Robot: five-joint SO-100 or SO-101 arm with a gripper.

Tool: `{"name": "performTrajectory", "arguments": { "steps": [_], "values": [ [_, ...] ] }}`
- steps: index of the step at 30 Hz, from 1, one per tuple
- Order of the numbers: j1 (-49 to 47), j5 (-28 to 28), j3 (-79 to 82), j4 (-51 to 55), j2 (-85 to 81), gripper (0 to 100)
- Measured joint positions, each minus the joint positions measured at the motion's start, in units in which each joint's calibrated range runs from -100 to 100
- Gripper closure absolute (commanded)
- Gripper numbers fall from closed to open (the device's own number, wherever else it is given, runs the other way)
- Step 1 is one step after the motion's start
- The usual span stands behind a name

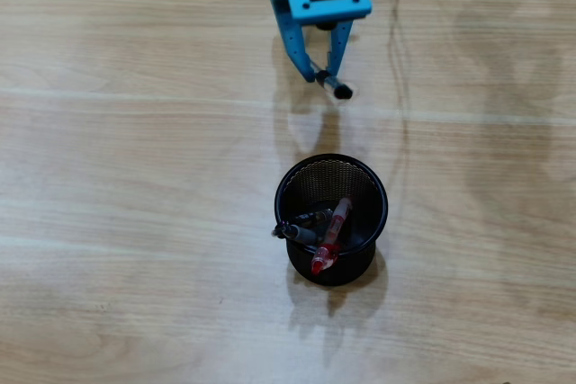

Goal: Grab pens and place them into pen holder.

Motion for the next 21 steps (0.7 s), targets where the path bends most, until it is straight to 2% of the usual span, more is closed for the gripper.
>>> {"name": "performTrajectory", "arguments": {
  "steps": [5,10,16,21],
  "values": [
    [-1.24,4.89,0.00,-13.72,0.00,98],
    [-2.29,7.07,0.00,-24.00,1.10,98],
    [-3.14,8.27,0.00,-33.23,3.82,98],
    [-3.43,8.27,0.00,-36.25,4.59,98]
  ]
}}
